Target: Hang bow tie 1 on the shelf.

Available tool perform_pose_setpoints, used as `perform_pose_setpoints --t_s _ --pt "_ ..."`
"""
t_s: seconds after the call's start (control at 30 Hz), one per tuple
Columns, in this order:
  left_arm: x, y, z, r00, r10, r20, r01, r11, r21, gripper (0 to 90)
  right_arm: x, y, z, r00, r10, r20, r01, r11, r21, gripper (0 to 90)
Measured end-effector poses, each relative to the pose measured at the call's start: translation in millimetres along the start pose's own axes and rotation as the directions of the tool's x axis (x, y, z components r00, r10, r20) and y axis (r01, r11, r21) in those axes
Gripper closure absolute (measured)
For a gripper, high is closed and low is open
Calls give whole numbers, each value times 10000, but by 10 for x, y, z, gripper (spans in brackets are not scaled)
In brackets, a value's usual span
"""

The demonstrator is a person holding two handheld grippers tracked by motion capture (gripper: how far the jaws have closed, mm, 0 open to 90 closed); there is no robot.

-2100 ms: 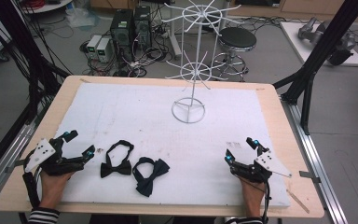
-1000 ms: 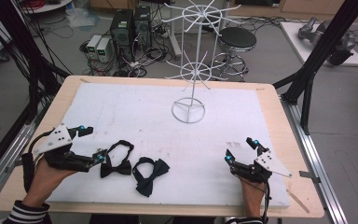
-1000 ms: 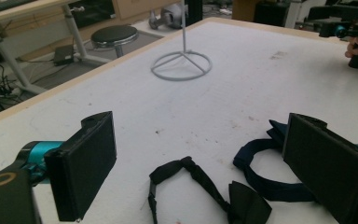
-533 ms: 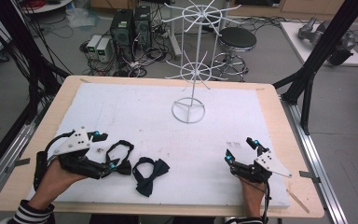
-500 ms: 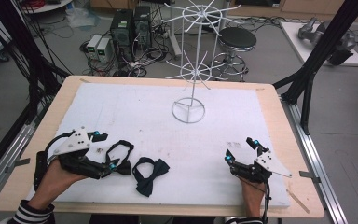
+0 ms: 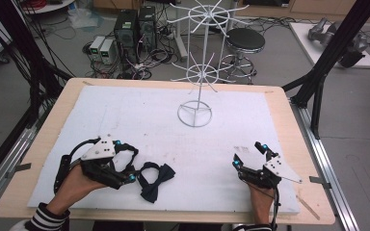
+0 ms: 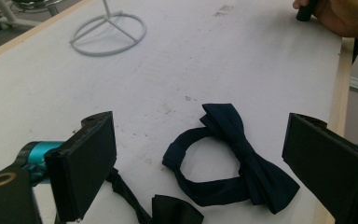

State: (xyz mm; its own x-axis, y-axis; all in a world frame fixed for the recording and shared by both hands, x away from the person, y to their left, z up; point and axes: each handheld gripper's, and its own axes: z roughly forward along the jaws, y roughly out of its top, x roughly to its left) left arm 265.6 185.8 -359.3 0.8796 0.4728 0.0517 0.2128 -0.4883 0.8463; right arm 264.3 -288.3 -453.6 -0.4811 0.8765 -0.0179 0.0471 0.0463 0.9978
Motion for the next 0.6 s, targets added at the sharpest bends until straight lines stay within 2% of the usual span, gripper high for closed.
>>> perform_pose_setpoints --t_s 0.2,0.37,0.53,0.6 --pt "-28 36 93 9994 -72 331 61 9994 342 105 -5 0 2 10000 -42 11 43 10000 -25 104" --pt "-41 41 182 9973 -331 654 288 9974 656 113 -3 0 2 10000 -33 15 33 10000 -26 104" --pt "-68 27 276 9963 -324 793 251 9956 904 116 -4 0 2 10000 -1 6 1 10000 -48 104" --pt "-78 28 321 9946 -264 1000 154 9938 1100 131 -5 -1 1 10000 -12 5 12 10000 -38 104"
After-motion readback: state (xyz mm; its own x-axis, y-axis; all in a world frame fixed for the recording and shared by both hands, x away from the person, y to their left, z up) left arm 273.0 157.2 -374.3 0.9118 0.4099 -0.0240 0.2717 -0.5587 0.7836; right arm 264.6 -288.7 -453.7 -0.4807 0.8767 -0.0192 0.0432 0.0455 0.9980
